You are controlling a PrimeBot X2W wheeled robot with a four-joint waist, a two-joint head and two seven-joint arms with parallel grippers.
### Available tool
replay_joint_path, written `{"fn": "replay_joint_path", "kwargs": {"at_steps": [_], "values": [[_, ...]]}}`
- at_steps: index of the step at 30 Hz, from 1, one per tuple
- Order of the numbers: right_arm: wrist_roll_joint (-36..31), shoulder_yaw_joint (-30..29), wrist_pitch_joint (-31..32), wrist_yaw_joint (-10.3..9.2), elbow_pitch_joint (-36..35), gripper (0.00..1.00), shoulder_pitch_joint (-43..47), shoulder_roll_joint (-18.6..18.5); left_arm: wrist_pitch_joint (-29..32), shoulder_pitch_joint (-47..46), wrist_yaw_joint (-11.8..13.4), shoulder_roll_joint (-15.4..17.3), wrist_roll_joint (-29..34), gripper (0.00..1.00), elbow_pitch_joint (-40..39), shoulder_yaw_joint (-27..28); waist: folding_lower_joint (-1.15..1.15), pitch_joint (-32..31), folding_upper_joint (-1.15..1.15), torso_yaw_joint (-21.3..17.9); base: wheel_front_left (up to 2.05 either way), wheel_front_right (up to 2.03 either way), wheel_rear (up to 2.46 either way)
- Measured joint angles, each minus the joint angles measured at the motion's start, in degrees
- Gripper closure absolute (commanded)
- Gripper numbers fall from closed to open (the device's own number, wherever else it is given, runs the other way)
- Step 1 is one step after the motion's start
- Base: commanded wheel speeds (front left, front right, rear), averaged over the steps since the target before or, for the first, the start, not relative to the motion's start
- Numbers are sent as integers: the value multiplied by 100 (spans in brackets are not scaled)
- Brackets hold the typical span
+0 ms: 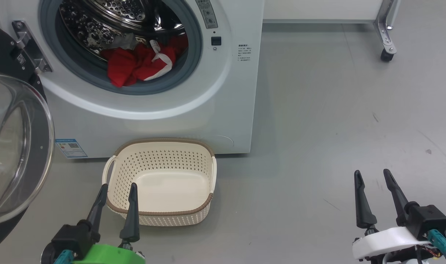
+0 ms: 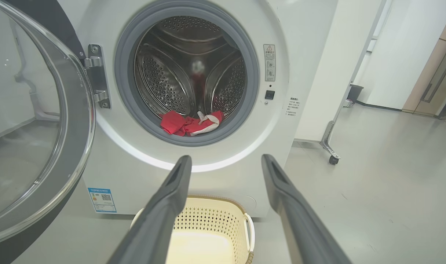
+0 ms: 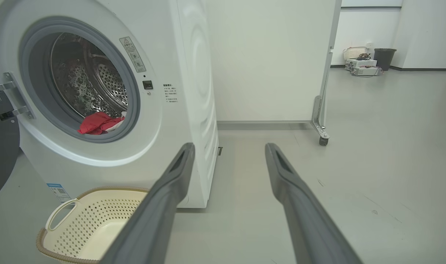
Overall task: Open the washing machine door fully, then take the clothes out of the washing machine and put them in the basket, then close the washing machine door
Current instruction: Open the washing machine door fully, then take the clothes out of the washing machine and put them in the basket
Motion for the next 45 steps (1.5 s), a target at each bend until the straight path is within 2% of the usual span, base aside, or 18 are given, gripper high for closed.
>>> {"fn": "replay_joint_path", "kwargs": {"at_steps": [16,25,45], "values": [[0,25,-1,0,0,0,0,19,0,1,8,0,-13,0,-24,-37,0,5,0,10,0,0,0],[0,48,-7,0,10,0,0,20,0,3,-1,1,-296,0,-102,-142,0,-13,0,11,11,-15,3],[0,60,-8,0,18,0,2,27,0,5,-1,1,-298,0,-164,-107,0,21,0,95,72,-75,3]]}}
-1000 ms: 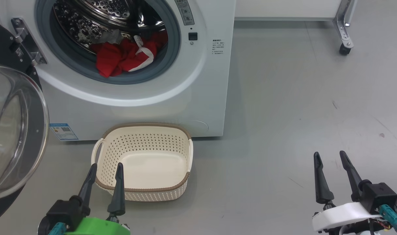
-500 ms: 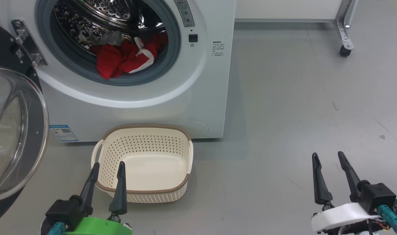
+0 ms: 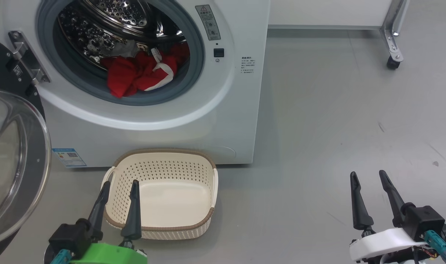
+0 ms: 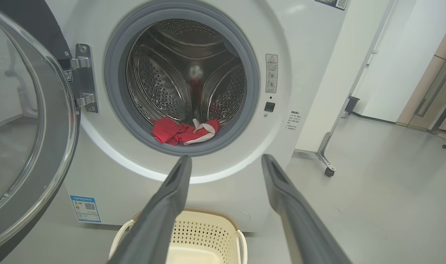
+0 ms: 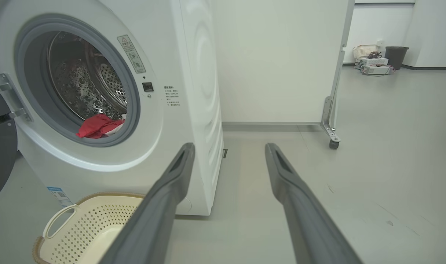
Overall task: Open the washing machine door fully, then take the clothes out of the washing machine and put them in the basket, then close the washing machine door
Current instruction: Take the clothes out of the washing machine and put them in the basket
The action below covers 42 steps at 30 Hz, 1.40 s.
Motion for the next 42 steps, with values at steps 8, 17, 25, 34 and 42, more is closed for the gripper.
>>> {"fn": "replay_joint_path", "kwargs": {"at_steps": [8,17,25,34,42], "values": [[0,-2,0,0,0,0,4,-1,0,0,9,0,63,0,-22,41,0,43,0,40,118,-126,8],[0,-2,0,0,1,0,4,0,0,0,9,0,107,0,-27,32,0,50,0,70,95,-95,0],[0,0,0,0,2,0,4,4,0,0,9,0,105,0,-53,31,0,46,0,76,64,-64,0],[0,5,-1,0,4,0,4,31,0,0,9,0,105,0,-58,31,0,65,0,70,29,-29,0],[0,10,-1,0,5,0,4,45,0,0,9,0,105,0,-60,16,0,86,0,44,2,-2,0]]}}
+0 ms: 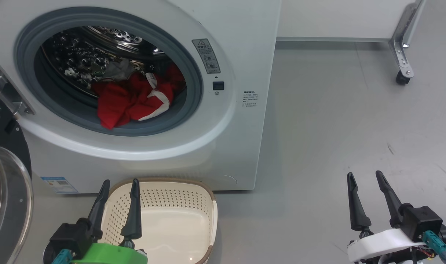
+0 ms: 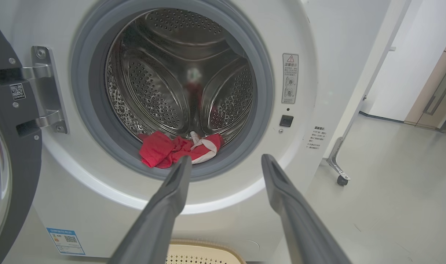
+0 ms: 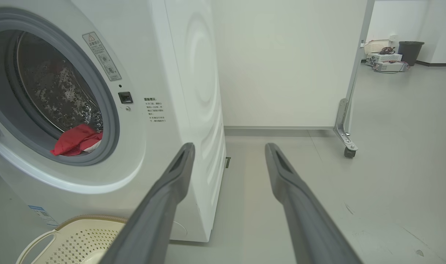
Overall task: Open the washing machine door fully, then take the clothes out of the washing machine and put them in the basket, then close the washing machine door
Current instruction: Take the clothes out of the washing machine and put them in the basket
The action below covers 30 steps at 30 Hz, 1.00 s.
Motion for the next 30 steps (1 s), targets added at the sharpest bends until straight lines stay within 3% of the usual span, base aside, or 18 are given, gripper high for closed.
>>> {"fn": "replay_joint_path", "kwargs": {"at_steps": [21,30], "values": [[-1,15,-15,1,-7,0,-1,-3,0,0,52,0,0,0,-1,-15,0,109,0,-38,0,0,0],[-70,171,13,58,-105,0,-27,-13,0,-5,204,0,57,0,57,112,0,393,0,-170,0,0,0]]}}
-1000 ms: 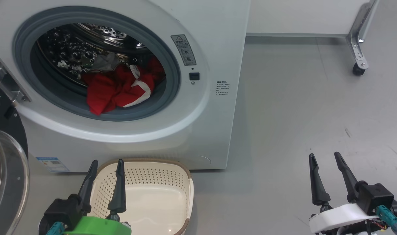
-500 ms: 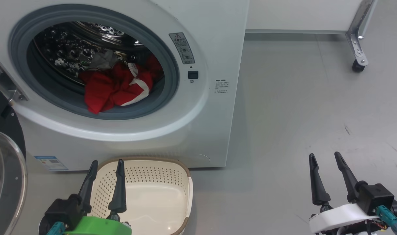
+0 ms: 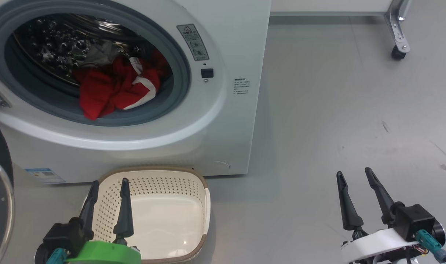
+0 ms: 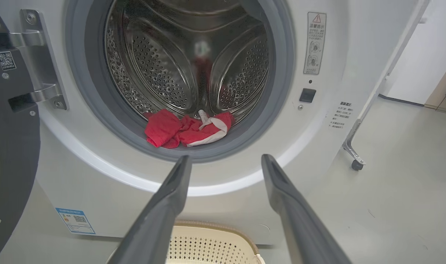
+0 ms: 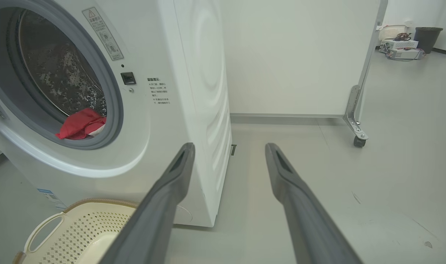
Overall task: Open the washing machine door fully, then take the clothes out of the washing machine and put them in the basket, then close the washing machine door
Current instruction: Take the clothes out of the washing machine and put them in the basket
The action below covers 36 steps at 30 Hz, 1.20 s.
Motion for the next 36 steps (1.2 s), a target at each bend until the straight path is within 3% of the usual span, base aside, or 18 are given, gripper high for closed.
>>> {"fn": "replay_joint_path", "kwargs": {"at_steps": [7,25,36], "values": [[-31,19,31,0,-108,0,-37,-5,130,-273,116,101,86,0,138,166,0,372,0,-217,0,0,0],[-31,179,21,154,-159,0,-680,242,1581,-2611,750,1314,647,0,1035,886,0,1624,0,-1121,0,0,0],[-30,294,-5,301,52,0,-1002,415,2510,-3860,832,1931,1370,0,1901,903,0,2098,0,-1642,0,0,0]]}}
